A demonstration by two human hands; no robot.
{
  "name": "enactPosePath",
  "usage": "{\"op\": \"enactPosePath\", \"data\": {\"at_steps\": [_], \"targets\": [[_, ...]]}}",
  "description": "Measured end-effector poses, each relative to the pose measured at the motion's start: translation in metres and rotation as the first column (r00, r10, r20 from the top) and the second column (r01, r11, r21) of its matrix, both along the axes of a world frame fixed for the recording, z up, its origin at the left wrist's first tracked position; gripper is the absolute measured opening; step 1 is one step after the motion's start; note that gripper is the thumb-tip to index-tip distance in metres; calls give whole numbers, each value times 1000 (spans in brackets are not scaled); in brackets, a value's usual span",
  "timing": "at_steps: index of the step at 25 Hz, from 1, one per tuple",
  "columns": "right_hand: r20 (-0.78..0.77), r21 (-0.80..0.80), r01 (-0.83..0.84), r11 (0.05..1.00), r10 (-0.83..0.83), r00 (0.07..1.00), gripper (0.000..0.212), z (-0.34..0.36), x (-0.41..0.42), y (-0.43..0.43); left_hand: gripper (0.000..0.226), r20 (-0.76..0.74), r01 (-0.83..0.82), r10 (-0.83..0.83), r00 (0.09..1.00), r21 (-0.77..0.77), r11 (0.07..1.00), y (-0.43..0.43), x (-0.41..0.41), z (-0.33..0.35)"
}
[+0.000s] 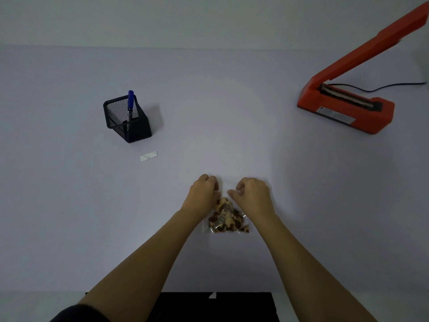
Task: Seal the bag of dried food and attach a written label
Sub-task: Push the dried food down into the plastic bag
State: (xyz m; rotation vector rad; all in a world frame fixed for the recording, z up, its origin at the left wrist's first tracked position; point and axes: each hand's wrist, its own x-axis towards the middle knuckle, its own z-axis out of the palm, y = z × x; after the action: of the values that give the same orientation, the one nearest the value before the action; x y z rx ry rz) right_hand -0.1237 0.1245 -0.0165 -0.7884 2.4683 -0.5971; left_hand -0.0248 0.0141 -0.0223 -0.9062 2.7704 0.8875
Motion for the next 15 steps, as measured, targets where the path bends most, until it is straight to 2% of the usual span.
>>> {"op": "enactPosePath", "data": {"at_steps": [4,9,13,15], "targets": [[28,-33,5,999,-4,1000,18,2,6,-1,15,-48,36,-33,998,74,997,-2,0,-1],[54,-50,10,999,-8,999,16,4,0,6,15,-97,27,-21,995,57,998,-5,8,-1],[53,-83,-108,991,112,992,10,1,-6,3,8,-136,177,-179,974,-30,984,-13,15,-4],[62,-106,-167,980,174,983,23,0,-9,-1,13,-135,239,-242,961,-42,970,-20,15,-7]]}}
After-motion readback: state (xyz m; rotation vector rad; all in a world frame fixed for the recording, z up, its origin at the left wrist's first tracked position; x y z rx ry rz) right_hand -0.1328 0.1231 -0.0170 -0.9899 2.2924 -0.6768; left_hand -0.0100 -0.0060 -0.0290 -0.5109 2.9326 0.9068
